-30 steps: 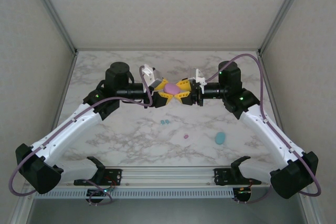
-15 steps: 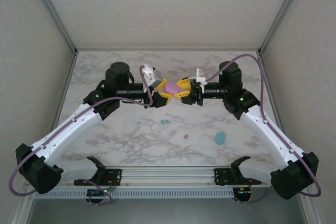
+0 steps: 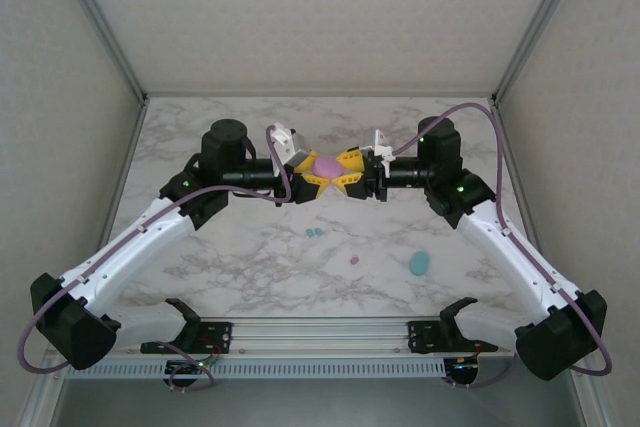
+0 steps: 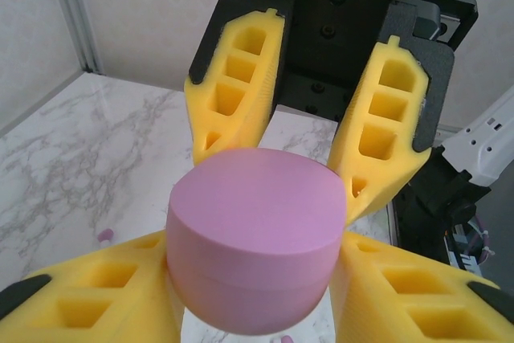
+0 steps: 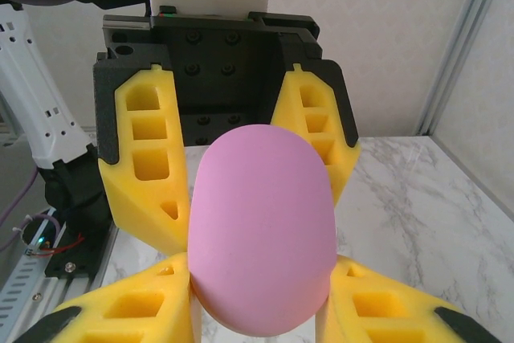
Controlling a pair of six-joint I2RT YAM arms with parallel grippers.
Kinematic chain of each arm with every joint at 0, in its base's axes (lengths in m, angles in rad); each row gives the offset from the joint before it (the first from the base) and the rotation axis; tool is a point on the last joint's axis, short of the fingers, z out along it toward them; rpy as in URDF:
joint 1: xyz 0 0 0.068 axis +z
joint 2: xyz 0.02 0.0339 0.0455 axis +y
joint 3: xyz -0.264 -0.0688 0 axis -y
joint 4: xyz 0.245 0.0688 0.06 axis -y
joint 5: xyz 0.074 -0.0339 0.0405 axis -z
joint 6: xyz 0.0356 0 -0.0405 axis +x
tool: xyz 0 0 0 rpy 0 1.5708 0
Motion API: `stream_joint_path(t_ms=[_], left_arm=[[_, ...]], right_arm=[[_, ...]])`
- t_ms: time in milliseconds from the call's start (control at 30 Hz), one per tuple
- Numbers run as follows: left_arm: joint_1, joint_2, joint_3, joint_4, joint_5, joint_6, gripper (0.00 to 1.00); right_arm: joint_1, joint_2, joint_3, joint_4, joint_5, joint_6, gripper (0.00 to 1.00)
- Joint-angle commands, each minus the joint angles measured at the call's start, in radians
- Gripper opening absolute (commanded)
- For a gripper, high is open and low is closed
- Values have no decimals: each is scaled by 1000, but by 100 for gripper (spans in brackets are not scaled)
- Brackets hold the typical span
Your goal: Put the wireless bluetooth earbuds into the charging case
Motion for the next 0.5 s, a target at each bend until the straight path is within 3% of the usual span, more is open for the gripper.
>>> stream_joint_path(t_ms=[0, 300, 467], left_arm=[[2, -11, -4, 37, 18, -6, 47], [2, -11, -11, 88, 40, -52, 49], [1, -9, -11, 88, 45, -56, 43]], right_arm=[[5, -15, -4, 13, -2, 11, 35], [6, -7, -3, 12, -8, 16, 36], [6, -2, -1, 15, -12, 19, 36]])
